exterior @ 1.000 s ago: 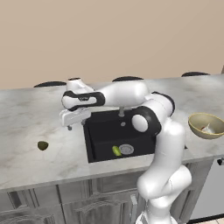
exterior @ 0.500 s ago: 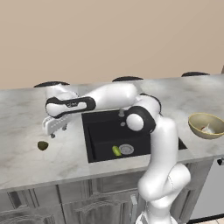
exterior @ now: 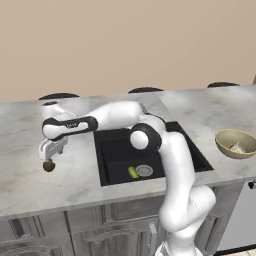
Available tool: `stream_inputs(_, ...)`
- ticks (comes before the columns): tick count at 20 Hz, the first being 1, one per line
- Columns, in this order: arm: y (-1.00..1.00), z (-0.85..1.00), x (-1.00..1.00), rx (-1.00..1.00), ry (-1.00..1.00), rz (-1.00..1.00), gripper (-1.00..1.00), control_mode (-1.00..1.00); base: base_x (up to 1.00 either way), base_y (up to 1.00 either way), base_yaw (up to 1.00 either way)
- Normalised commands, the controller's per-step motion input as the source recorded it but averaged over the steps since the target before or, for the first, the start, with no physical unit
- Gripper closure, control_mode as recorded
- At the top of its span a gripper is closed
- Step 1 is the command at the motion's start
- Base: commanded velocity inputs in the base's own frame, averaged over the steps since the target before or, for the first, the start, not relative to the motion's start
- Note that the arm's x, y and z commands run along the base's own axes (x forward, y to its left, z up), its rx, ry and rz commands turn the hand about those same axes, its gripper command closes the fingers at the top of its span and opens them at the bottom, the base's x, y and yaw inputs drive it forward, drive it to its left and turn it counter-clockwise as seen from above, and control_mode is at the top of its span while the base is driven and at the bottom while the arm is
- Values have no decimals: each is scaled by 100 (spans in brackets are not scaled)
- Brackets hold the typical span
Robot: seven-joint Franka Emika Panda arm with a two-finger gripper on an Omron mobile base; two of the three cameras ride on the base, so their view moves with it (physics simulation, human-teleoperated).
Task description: There is a mixed pile of frozen fruits and vegetables on the counter. Locate all the frozen vegetables and place the items in a bowl on the counter. Take all the frozen fruits and defrost them in a running sink.
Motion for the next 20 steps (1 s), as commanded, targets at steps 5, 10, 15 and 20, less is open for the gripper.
stream_inputs(5, 46, -8, 29, -2, 0, 13, -100, -100, 0, 0, 0)
stream_inputs(10, 26, -17, 12, 0, 1, 8, -100, -100, 0, 0, 0)
stream_inputs(15, -7, -35, -5, 2, 4, 2, -100, -100, 0, 0, 0)
stream_inputs(20, -22, -34, -31, 3, 8, 1, -100, -100, 0, 0, 0)
